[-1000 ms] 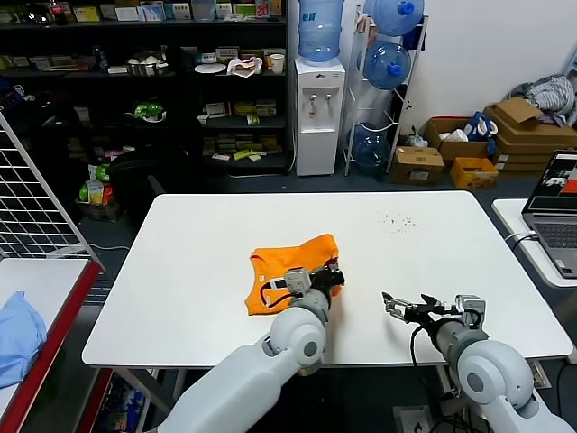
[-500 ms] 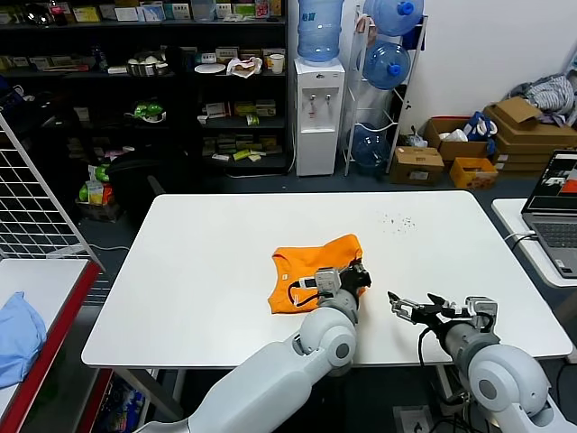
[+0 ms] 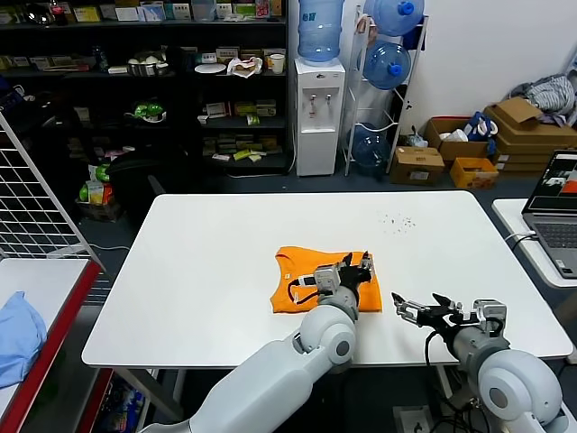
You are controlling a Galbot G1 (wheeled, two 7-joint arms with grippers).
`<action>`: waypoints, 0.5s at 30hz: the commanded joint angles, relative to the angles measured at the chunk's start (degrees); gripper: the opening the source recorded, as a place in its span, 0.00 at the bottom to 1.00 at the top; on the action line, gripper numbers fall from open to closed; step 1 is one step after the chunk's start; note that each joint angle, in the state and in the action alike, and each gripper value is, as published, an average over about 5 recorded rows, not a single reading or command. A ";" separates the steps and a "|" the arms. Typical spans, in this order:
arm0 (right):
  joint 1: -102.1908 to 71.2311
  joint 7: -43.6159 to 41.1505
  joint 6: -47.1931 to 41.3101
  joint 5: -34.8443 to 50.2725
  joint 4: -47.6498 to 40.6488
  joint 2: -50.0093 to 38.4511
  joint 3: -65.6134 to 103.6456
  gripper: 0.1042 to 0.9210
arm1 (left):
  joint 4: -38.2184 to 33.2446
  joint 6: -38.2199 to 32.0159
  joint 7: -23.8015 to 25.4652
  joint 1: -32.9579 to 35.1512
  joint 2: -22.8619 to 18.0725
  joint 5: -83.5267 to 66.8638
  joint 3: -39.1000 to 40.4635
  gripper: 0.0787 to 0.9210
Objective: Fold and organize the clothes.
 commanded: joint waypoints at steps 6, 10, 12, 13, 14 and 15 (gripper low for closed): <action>-6.84 -15.83 21.99 -20.11 -4.81 0.59 6.41 1.00 | -16.01 -5.89 20.36 11.61 23.67 16.63 -12.01 0.66; -7.81 -19.70 30.54 -23.24 -8.06 2.69 7.77 1.00 | -21.28 -15.75 31.89 25.58 35.05 23.43 -25.50 0.79; -8.47 -21.70 34.58 -24.57 -9.39 3.74 8.50 1.00 | -22.66 -21.90 36.68 33.59 38.34 26.73 -33.41 0.86; -8.79 -22.58 36.29 -24.90 -9.83 4.27 8.85 1.00 | -23.13 -24.45 38.50 37.41 38.81 27.99 -37.04 0.89; -9.20 -23.48 37.90 -25.19 -10.20 4.97 9.26 1.00 | -23.55 -26.48 40.07 41.25 38.59 28.73 -40.49 0.92; -9.57 -24.22 39.09 -25.32 -10.32 5.57 9.61 1.00 | -23.98 -28.14 41.11 44.45 37.98 29.09 -43.71 0.95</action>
